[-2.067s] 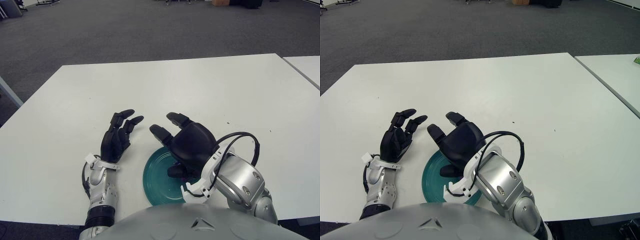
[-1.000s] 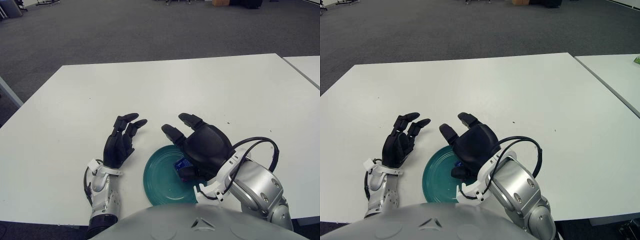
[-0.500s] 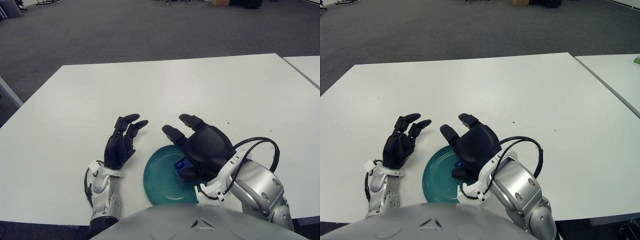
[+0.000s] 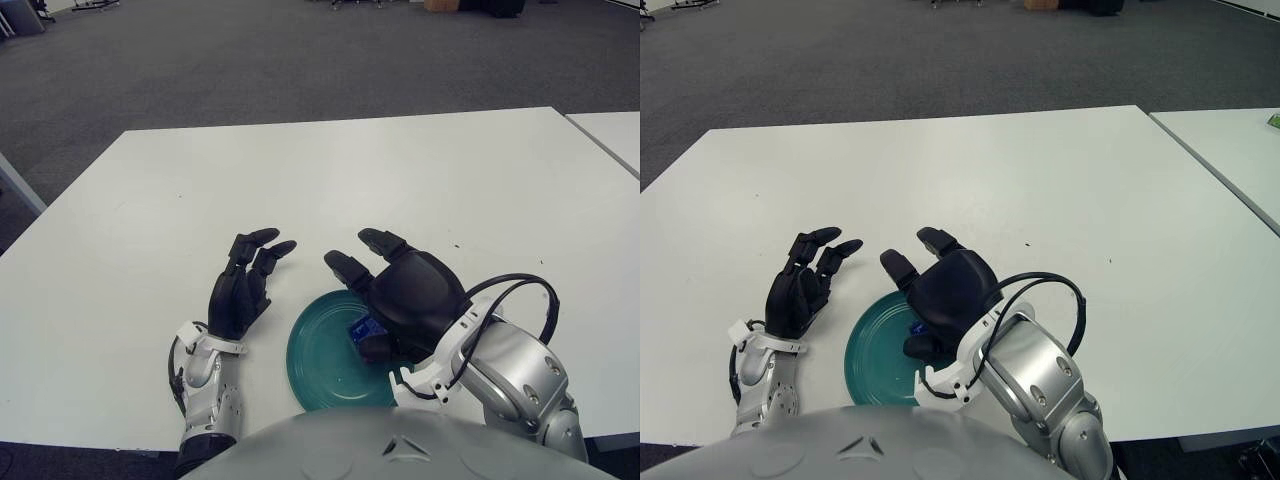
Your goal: Put the gum into the plate.
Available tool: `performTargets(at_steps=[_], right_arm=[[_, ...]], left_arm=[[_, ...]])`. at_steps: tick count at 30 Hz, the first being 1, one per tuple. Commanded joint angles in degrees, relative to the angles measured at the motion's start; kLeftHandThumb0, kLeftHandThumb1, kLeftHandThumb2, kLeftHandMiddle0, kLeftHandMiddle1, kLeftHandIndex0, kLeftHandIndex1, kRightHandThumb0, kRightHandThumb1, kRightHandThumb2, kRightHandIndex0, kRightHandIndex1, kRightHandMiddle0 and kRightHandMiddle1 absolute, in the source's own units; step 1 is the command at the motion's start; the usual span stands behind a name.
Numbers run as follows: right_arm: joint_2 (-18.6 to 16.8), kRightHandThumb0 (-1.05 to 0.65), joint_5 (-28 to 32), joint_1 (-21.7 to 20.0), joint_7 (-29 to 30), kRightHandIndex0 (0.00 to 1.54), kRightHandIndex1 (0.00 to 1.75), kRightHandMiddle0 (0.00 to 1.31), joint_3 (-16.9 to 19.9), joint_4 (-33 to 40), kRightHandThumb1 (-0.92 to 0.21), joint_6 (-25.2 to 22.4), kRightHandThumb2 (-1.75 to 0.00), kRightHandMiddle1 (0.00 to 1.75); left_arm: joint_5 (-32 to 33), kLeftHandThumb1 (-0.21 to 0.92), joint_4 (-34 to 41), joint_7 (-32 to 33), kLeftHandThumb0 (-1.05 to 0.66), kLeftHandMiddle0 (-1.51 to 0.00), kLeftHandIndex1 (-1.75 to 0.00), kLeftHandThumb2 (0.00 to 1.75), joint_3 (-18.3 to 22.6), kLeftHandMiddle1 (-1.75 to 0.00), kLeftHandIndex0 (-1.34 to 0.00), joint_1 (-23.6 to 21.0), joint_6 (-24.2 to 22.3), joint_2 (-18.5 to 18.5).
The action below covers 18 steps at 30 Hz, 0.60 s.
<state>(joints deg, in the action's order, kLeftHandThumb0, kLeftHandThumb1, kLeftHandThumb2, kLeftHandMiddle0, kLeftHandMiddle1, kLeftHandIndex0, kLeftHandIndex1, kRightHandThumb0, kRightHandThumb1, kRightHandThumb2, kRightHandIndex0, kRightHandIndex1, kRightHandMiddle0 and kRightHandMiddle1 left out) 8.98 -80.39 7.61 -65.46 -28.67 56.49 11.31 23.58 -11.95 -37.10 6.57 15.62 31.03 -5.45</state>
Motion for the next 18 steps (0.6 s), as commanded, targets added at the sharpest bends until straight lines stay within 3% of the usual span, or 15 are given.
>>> performTargets(at_steps=[1,18], right_arm=[[-0.14,-1.05,4.29,0.28,-1.01,0.02,0.00,0.00,-2.75,3.50,-0.92,2.77,-1.10,0.00],[1.05,-1.05,6.00,1.02,0.02,0.02,0.00,0.00,-0.96,3.51,-0.92,3.40,-1.10,0.00]], left_arm=[[0.40,0.92,-3.72,0.89,-0.95,-0.17,-1.26,0.70,-0.21,-1.02,-0.05,2.53,-0.36,-0.97],[-0.38,0.92,-4.03,1.27,-0.95,-0.17,-1.26,0.70,-0.86,-1.02,-0.05,2.85,0.39,-1.75]])
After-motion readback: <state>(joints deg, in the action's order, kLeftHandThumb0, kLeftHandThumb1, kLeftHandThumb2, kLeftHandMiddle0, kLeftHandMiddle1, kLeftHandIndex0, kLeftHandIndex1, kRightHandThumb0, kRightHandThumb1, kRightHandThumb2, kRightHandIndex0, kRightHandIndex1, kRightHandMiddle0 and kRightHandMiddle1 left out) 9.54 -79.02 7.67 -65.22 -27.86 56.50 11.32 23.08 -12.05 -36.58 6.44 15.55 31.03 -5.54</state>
